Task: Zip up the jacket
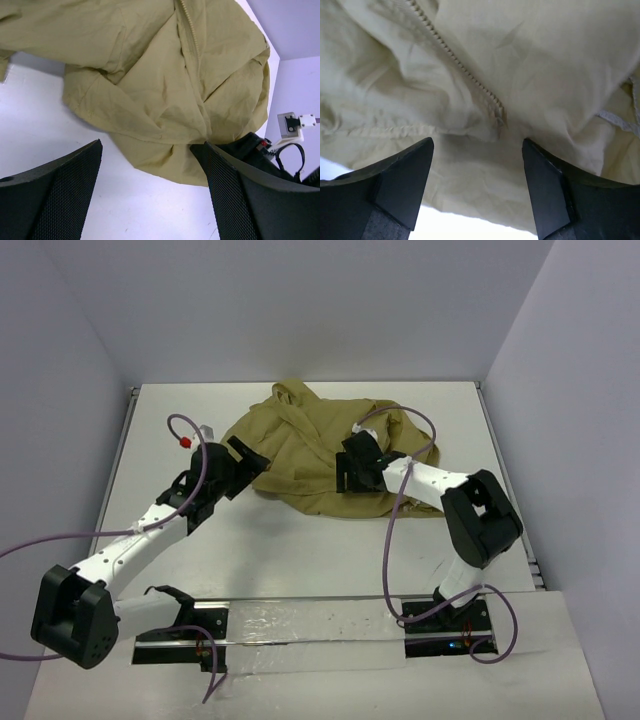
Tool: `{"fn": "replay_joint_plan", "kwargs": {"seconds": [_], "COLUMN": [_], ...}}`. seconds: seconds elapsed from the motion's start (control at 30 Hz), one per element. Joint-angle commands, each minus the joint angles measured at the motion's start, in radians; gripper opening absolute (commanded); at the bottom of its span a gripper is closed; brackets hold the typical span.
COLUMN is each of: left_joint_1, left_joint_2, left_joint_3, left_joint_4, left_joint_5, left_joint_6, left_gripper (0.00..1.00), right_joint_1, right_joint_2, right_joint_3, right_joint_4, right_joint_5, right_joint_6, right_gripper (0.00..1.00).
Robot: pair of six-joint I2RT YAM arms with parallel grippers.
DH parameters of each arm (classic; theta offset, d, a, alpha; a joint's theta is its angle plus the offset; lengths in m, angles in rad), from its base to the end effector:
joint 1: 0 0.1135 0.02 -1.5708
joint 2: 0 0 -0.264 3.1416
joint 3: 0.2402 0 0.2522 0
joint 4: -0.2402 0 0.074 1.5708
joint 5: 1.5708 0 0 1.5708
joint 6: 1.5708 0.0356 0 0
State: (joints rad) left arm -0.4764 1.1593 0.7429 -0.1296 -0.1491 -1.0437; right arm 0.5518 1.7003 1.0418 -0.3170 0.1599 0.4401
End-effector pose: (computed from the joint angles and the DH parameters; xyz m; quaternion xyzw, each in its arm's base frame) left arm 0.2299 -0.1127 0.2545 -0.2783 0.8242 -0.2898 0.3991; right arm 0.2974 0.1764 0.1825 -0.0298 0.9528 0.0720 0.2935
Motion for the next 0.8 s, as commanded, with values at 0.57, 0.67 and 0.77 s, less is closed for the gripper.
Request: {"fn": "replay_joint_plan", "kwargs": {"seconds": [0.57,0.67,0.77], "left_joint_1": [0.01,0.01,0.007], "left_joint_2": [0.019,0.022,0.033], "left_joint_3": [-0.007,-0.008,-0.012], "left_joint_4": [0.097,0.12,0.163], "left_joint_5": [0.102,0.126,0.166], "left_joint_6": [-0.005,0.019,0.025], "left_gripper": [0.87,0.89,0.89], "right_joint_1": [-0.004,0.002,0.025], "right_joint_2": [0.008,-0.013,-0.044], "right_joint_3": [0.047,0.033,0.005], "right_joint_4": [0.089,0.098,0.119], "right_joint_5": [0.078,0.058,0.036], "right_joint_6": [0.072,0.097,0.104], "right_gripper": [0.29,0.0,0.0]}}
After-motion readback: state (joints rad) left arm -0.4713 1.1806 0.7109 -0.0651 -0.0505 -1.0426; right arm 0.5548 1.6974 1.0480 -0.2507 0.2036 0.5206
